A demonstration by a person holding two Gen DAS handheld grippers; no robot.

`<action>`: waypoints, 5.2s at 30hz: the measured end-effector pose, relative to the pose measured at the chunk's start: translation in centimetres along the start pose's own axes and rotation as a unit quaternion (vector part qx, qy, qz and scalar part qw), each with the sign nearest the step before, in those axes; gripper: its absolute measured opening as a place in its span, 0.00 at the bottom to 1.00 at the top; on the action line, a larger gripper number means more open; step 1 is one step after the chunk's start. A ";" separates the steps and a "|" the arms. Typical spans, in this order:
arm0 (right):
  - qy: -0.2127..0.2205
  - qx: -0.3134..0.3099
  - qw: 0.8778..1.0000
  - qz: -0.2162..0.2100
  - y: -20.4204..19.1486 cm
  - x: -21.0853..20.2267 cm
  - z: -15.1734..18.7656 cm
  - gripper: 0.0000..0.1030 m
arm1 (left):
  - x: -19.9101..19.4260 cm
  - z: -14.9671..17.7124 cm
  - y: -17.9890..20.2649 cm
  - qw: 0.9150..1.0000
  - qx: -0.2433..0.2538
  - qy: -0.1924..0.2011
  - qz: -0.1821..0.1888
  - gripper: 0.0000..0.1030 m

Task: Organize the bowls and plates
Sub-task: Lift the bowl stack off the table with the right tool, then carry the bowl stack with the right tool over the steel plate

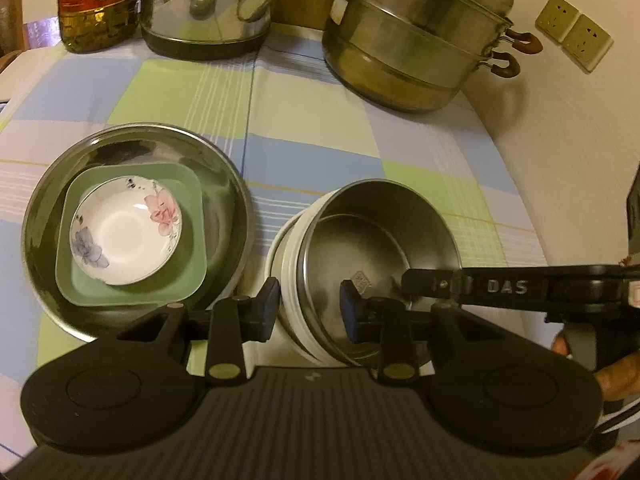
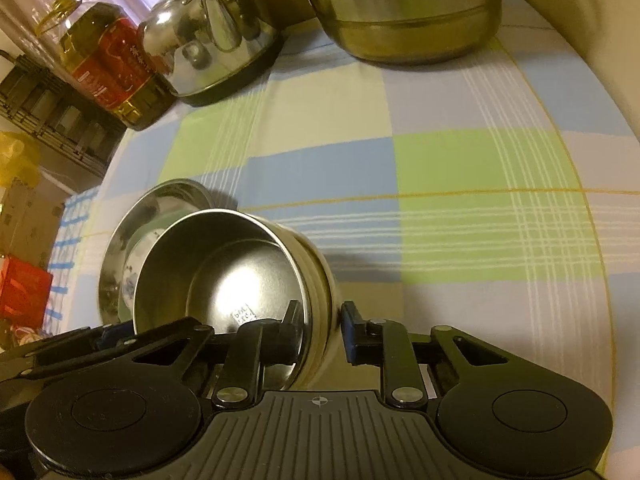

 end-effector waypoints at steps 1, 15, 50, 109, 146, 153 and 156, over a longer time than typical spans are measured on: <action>0.000 0.003 1.000 -0.004 0.0 -0.2 0.1 0.22 | 0.0 0.1 -0.1 1.000 -0.002 -0.002 0.000 0.27; 0.014 0.010 1.000 0.005 0.6 0.3 -0.9 0.22 | 2.0 0.1 -1.7 0.999 -0.045 -0.015 0.008 0.27; -0.033 -0.036 0.999 0.004 -3.9 1.1 4.6 0.21 | -1.9 4.3 -4.6 0.998 -0.041 -0.007 -0.036 0.25; -0.010 -0.036 0.999 0.005 -9.2 -0.4 -0.4 0.18 | -5.4 -1.1 -7.2 0.999 -0.047 0.016 -0.008 0.24; -0.077 -0.042 0.996 0.013 -15.5 10.3 -6.5 0.18 | -0.8 -7.3 -17.3 0.994 -0.108 -0.021 -0.028 0.24; -0.079 -0.036 0.996 0.012 -15.3 10.7 -6.3 0.18 | -0.2 -7.3 -17.5 0.993 -0.108 -0.026 -0.029 0.24; -0.081 -0.036 0.996 0.013 -15.2 10.9 -6.3 0.18 | -0.1 -7.3 -17.5 0.993 -0.107 -0.027 -0.029 0.24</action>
Point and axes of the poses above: each gripper's, at about its wrist camera, not at the fingertips, and x roughly the way its jaws point, y to its right, z to its underside, the point moved 8 cm from there along x, roughly the way its jaws point, and after that the axes turned 6 degrees about -x, right-handed, at the moved point
